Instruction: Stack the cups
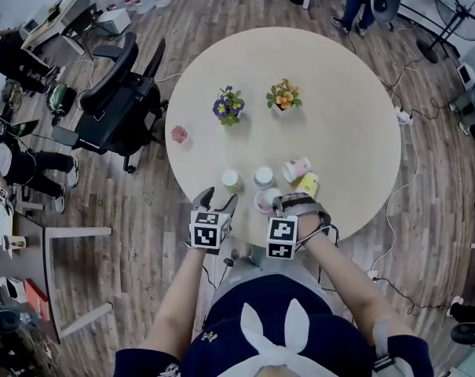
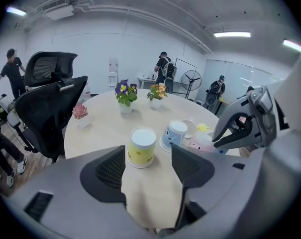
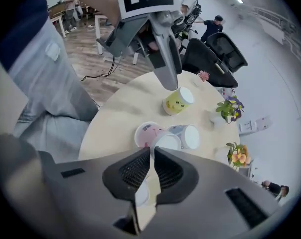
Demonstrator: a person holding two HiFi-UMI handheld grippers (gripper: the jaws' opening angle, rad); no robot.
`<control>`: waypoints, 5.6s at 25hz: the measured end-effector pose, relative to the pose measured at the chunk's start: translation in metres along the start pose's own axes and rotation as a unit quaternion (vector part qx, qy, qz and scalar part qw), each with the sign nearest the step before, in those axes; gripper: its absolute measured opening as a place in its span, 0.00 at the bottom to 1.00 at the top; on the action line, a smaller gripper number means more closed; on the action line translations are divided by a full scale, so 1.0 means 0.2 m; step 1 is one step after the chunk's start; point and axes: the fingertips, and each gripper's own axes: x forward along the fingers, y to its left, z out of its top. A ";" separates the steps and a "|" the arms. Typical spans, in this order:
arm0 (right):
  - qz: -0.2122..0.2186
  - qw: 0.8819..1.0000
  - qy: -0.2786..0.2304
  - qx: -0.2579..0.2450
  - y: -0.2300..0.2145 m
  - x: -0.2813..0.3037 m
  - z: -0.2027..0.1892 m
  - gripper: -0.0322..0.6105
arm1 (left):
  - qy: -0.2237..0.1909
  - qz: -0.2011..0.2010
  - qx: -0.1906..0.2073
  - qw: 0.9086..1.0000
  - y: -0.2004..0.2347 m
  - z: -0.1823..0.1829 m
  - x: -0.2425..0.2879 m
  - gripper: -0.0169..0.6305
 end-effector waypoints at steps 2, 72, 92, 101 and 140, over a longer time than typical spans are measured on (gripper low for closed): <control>0.001 1.000 0.002 -0.006 0.01 0.02 0.02 0.11 | -0.003 -0.001 -0.001 1.000 0.00 0.01 -0.01 0.47; -0.003 0.889 -0.091 0.449 0.03 0.01 -0.42 0.37 | 0.095 -0.049 0.111 0.988 -0.21 -0.12 0.15 0.39; -0.002 0.890 -0.098 0.445 0.02 0.02 -0.38 0.37 | 0.099 -0.057 0.118 0.986 -0.27 -0.13 0.15 0.39; 0.016 0.873 -0.121 0.472 0.03 0.02 -0.37 0.48 | 0.116 -0.074 0.092 0.986 -0.30 -0.17 0.17 0.46; 0.032 0.564 -0.239 0.790 -0.37 -0.03 -0.83 0.46 | 0.240 -0.284 0.231 0.899 -0.67 0.68 0.52 0.47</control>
